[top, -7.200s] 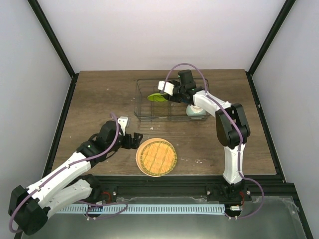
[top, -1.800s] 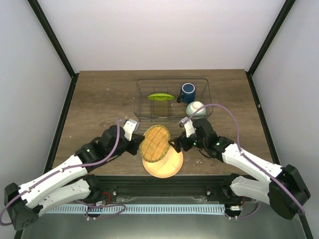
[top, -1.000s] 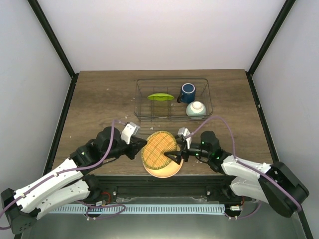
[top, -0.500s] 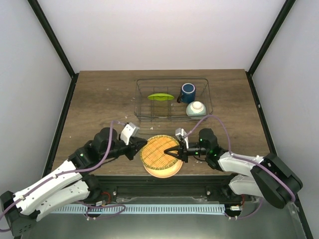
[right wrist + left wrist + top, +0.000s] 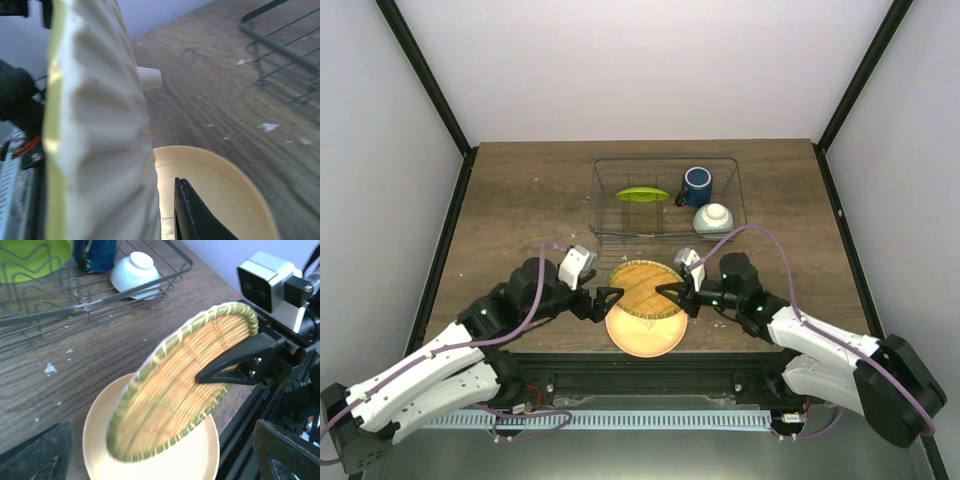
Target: Load the mixed dishes into the dish rack
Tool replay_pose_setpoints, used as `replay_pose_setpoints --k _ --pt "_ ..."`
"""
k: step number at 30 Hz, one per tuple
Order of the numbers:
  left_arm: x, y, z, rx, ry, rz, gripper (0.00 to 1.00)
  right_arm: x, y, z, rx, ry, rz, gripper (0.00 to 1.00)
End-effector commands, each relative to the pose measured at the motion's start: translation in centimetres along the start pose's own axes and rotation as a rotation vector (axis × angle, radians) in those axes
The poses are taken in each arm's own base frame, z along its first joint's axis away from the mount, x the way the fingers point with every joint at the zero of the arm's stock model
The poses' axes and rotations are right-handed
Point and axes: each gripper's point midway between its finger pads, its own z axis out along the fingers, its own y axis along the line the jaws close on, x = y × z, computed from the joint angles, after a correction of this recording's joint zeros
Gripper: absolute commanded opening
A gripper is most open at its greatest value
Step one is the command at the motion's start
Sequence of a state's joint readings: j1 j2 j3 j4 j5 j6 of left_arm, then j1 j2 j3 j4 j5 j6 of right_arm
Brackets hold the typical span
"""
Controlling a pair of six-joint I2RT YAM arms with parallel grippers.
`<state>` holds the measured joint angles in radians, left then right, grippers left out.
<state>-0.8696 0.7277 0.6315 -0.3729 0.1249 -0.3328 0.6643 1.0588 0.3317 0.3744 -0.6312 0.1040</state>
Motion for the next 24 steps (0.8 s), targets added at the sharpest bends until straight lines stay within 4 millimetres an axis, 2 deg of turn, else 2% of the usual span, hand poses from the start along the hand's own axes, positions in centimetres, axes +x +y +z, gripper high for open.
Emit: replay_pose_setpoints --k 1,6,8,10,12,14,16,19,24 --pt "-1.3 1.3 -2.3 -0.090 -0.084 -0.021 1.00 -5.2 -2.4 -1.6 0.228 -0.062 -0.125 0.01" --pt "-4.0 2.9 -6.3 -0.200 -0.257 -0.068 1.00 -10.9 -3.1 -4.4 0.385 -0.149 -0.252 0.01" --pt "-3.9 4.6 -7.2 -0.303 -0.271 -0.104 1.00 -13.3 -3.2 -5.2 0.425 -0.207 -0.302 0.01" --pt "-3.1 7.3 -8.1 -0.467 -0.247 -0.149 1.00 -15.6 -3.5 -5.5 0.464 -0.243 -0.357 0.01" --pt "-2.0 9.9 -9.0 -0.650 -0.198 -0.169 1.00 -17.4 -4.8 -5.4 0.537 -0.226 -0.402 0.01" --pt "-1.7 11.7 -10.0 -0.798 -0.162 -0.168 1.00 -19.3 -6.8 -5.4 0.647 -0.192 -0.453 0.01" --pt "-1.7 12.3 -10.2 -0.862 -0.137 -0.160 1.00 -21.0 -8.2 -5.3 0.722 -0.170 -0.523 0.01" --pt "-2.5 12.1 -10.0 -0.857 -0.163 -0.144 1.00 -22.9 -9.4 -4.8 0.785 -0.146 -0.650 0.01" --pt "-2.8 11.9 -10.4 -0.808 -0.237 -0.153 1.00 -23.5 -10.6 -3.3 0.814 -0.043 -0.860 0.01"
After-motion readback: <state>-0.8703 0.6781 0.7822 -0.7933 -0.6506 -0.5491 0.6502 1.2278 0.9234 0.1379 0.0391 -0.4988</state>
